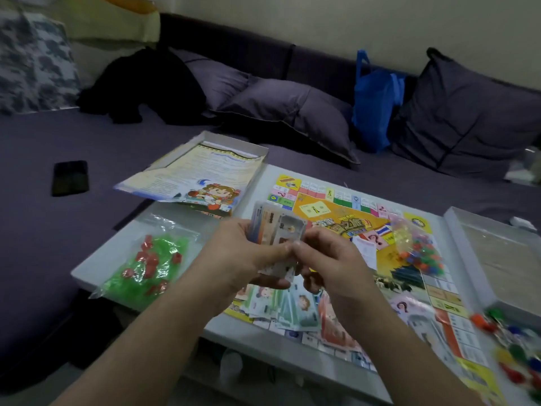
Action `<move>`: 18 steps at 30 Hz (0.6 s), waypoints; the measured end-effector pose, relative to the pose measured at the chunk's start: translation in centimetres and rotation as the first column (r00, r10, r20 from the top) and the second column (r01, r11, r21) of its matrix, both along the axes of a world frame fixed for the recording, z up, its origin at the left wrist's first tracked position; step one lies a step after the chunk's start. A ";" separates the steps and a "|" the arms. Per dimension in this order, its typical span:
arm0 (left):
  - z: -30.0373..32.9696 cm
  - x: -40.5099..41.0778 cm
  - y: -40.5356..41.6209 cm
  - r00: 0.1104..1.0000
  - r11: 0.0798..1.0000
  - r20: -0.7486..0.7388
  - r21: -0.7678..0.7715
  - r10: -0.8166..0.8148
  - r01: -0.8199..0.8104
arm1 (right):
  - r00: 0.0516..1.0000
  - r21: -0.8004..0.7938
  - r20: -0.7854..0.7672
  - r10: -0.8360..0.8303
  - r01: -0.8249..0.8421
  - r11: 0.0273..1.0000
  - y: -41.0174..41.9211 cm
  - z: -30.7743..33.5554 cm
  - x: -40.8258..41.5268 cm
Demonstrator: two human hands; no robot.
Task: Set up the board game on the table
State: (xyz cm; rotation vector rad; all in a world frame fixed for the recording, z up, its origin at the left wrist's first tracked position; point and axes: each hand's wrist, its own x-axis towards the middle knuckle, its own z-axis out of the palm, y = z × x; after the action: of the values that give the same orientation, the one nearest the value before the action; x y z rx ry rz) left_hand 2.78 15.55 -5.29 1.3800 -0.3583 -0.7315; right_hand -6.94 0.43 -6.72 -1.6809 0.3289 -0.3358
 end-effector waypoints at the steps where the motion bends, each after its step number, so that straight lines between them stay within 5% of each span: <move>1: 0.0 -0.6 -0.6 1.000 1.000 -0.001 0.003 -0.024 0.024 | 0.999 -0.060 0.018 -0.040 0.041 0.997 -0.5 -0.5 -0.6; 9: -0.3 -2.9 -4.2 0.995 0.996 -0.059 0.024 -0.081 0.083 | 0.977 0.000 0.013 -0.211 0.211 0.978 -3.8 -0.9 -3.2; 18: -1.6 -6.0 -9.5 0.999 0.991 -0.046 0.128 -0.027 0.033 | 0.896 -0.230 -0.187 -0.402 0.358 0.905 -9.5 -0.4 -7.9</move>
State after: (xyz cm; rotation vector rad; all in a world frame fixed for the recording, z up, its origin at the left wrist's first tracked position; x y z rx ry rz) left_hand -3.23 6.07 -6.85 1.4797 -0.3019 -0.8201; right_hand -14.83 -9.04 -7.12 -1.8444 0.8319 -0.4752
